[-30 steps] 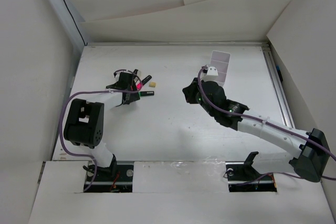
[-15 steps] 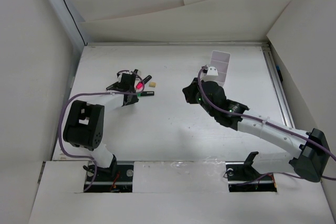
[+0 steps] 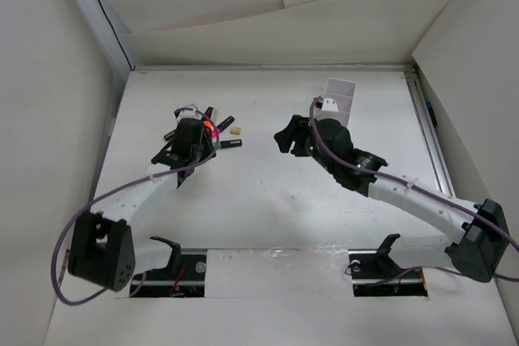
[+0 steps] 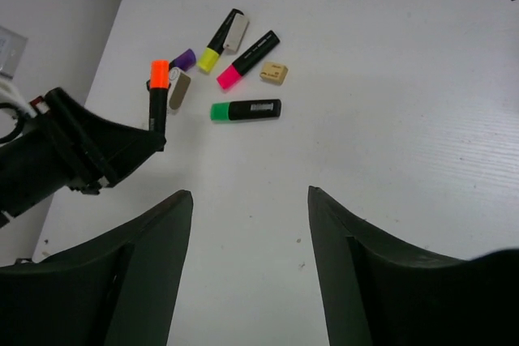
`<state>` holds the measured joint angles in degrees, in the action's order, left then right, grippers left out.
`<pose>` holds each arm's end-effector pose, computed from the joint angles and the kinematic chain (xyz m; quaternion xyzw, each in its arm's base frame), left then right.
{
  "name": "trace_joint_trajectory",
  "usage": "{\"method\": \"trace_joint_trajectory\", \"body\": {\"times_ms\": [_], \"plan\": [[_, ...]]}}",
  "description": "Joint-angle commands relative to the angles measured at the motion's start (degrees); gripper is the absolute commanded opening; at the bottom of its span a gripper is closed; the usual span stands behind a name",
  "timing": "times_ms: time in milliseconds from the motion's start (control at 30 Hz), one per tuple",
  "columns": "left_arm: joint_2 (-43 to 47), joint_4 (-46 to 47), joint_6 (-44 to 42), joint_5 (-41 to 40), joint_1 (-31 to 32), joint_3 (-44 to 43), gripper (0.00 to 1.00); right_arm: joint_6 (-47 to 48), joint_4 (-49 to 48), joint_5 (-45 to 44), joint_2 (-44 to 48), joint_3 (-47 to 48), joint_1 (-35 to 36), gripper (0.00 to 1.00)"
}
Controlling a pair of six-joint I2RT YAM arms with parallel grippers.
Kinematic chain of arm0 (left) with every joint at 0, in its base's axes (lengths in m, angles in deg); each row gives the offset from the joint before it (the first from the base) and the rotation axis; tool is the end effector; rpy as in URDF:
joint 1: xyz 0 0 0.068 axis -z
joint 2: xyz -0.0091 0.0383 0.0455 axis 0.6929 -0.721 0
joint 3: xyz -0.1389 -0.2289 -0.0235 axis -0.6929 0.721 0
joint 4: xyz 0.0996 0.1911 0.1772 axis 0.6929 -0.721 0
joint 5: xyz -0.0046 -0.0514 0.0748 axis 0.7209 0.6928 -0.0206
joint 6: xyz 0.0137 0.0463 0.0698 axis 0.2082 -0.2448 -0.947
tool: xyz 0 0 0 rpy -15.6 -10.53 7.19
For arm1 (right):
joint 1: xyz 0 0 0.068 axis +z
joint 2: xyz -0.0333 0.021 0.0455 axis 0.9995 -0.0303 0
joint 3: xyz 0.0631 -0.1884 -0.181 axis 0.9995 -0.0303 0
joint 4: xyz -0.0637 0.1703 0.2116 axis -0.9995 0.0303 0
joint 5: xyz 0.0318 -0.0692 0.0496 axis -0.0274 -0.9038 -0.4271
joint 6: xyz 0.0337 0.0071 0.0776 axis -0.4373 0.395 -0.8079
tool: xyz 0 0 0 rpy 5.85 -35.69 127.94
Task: Sort the stationery into containers
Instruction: Pick up the pen from the center of the board.
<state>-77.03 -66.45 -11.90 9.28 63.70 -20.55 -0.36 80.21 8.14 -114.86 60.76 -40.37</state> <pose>0.3067 -0.0977 0.2052 -0.0889 0.8767 -0.1167 0.4581 0.2462 0.2372 0.2993 0.0086 0.8090 0.2847 0.5142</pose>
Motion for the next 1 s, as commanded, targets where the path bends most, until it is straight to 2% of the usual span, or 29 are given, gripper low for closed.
{"method": "trace_joint_trajectory", "body": {"times_ms": [0,67,200,400,667,700,967], "plan": [[7.65,2.83,1.27,4.84,0.03,3.48,0.07,-0.9,-0.19,6.57,0.21,4.65,-3.77,0.66],[13.1,6.36,1.27,10.99,0.03,7.87,0.08,-2.04,-0.19,13.86,-0.4,5.44,-7.01,0.69],[19.44,14.88,1.89,19.35,0.03,14.54,0.09,-2.57,-0.19,25.97,-4.0,8.69,-9.14,0.73],[22.88,25.35,1.89,27.27,0.03,20.36,0.11,-2.57,-0.19,35.05,-13.58,15.63,-9.67,0.74],[22.36,31.94,2.94,32.27,0.03,20.9,0.11,-3.1,-0.19,37.26,-23.95,20.99,-7.65,0.76],[22.35,32.65,2.94,32.8,0.03,20.9,0.11,-3.1,-0.19,37.96,-25.35,21.87,-7.12,0.72],[19.81,32.65,2.94,33.86,0.03,20.9,0.11,-2.49,-0.72,39.9,-26.77,23.81,-5.18,0.69]]}}
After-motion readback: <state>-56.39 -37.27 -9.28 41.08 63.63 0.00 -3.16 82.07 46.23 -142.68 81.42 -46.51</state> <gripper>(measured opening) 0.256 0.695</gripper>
